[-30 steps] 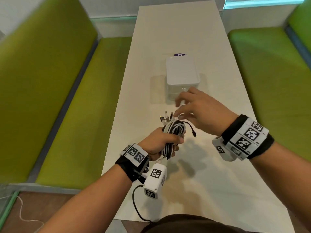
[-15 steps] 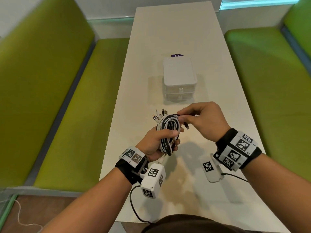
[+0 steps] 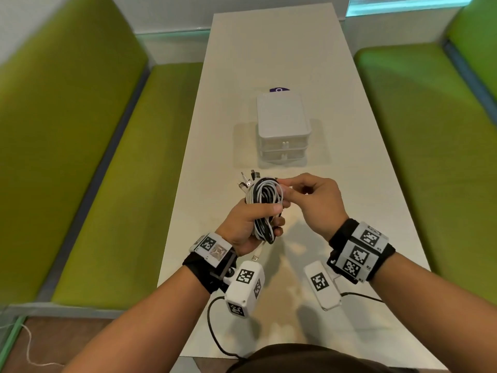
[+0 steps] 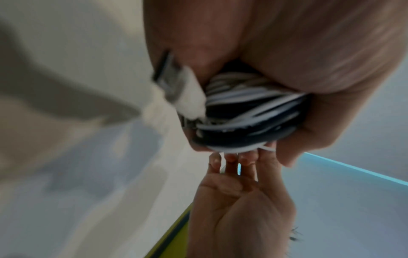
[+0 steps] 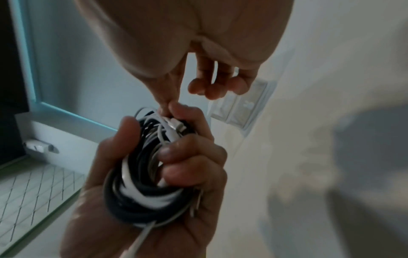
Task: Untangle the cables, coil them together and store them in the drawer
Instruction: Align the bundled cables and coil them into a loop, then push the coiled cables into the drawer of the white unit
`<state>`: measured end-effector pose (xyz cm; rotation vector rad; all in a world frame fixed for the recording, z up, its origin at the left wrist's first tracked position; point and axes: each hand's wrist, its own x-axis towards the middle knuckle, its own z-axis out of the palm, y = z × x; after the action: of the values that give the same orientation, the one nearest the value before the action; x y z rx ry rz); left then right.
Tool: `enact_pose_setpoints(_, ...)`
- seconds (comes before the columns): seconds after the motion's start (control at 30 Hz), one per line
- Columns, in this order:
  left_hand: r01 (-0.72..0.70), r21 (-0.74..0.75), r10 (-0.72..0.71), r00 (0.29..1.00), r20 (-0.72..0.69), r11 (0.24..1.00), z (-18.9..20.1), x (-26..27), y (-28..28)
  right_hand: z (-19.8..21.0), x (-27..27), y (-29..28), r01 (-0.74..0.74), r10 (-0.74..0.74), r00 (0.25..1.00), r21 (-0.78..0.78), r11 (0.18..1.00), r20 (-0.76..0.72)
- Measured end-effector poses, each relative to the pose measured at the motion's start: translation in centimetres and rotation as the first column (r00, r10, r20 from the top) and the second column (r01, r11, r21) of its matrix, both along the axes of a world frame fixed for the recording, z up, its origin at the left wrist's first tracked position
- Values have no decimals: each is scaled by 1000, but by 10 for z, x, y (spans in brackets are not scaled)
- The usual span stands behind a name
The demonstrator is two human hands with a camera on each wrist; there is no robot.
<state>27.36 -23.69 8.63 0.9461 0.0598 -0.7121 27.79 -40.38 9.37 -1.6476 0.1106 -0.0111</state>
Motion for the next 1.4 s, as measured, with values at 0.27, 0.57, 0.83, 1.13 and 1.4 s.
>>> enact_pose_setpoints(0.27, -423, 866, -622, 611, 489, 265, 22, 4, 16, 12, 10, -21, -151, 340, 846, 428, 891, -410)
enact_pose_setpoints(0.57, -708, 706, -993, 75, 92, 11, 26, 7, 6, 26, 21, -12, -764, 702, 484, 138, 630, -522)
enact_pose_setpoints(0.83, -564, 812, -955, 296, 28, -151, 17, 11, -10, 14, 11, 13, -727, 477, 687, -513, 457, -549)
enact_pose_setpoints(1.13, -524, 847, -934, 341, 111, -90, 4, 21, -6, 3, 10, 17, -591, 392, 804, -672, 446, -447)
enact_pose_setpoints(1.4, -473, 863, -900, 433, 52, -178, -2, 25, -15, 2, 13, 17, -615, 367, 786, -684, 391, -497)
